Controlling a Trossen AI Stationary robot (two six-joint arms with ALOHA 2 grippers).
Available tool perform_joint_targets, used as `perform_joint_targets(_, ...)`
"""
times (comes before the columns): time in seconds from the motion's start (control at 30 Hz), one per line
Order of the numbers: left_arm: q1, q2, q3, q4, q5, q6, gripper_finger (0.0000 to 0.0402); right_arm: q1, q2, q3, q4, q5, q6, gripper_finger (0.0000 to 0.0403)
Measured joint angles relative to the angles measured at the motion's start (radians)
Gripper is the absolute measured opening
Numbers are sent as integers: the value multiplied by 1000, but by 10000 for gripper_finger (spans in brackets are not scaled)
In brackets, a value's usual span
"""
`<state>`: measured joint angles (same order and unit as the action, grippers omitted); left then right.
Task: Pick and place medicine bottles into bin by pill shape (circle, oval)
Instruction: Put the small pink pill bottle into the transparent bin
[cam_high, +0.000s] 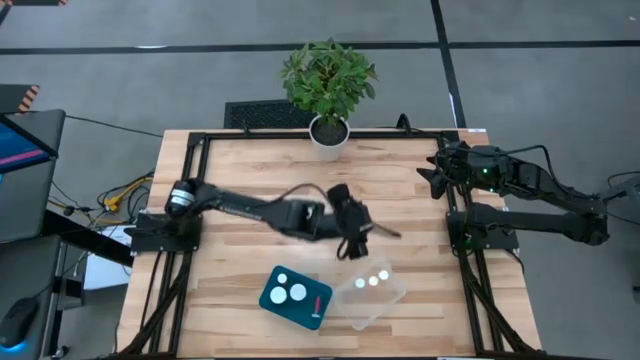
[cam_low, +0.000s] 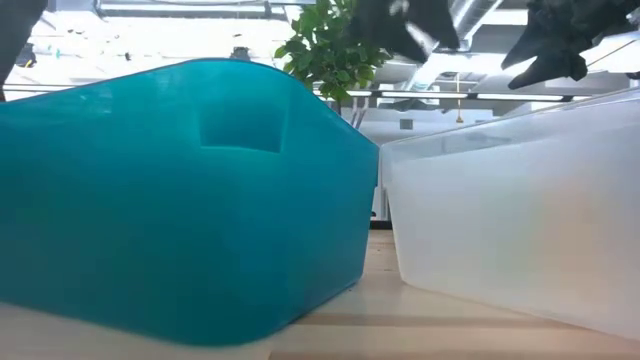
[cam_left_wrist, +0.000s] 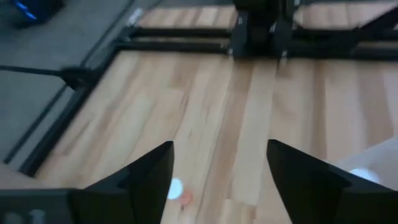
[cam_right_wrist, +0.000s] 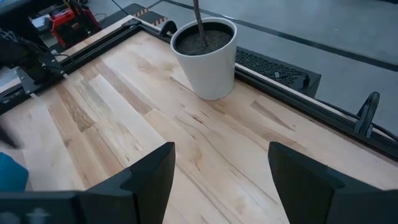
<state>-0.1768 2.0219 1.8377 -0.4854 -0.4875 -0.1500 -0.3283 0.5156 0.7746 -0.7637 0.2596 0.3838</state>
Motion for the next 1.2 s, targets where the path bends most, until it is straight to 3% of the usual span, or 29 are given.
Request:
perform_joint_targets(0.17, 94, 7, -113, 119, 175, 56, 294, 0, 0, 0, -2, 0, -2, 271)
perform_joint_targets(0.43, 182, 9, -329, 381, 274, 94, 307, 0, 0, 0, -10, 0, -3, 271)
perform_joint_targets(0.6, 204, 9, -423, 507, 285, 113, 305, 0, 0, 0, -10, 0, 0, 271)
perform_joint_targets(0.87, 211, 86, -418, 563, 323, 146, 304, 0, 0, 0, -14, 0, -1, 271)
perform_joint_targets(1.03, 221, 111, -404, 554, 263, 133, 304, 0, 0, 0, -19, -2, -3, 271)
perform_joint_targets(1.2, 236, 107, -403, 549, 269, 137, 302, 0, 0, 0, -17, -2, -3, 271)
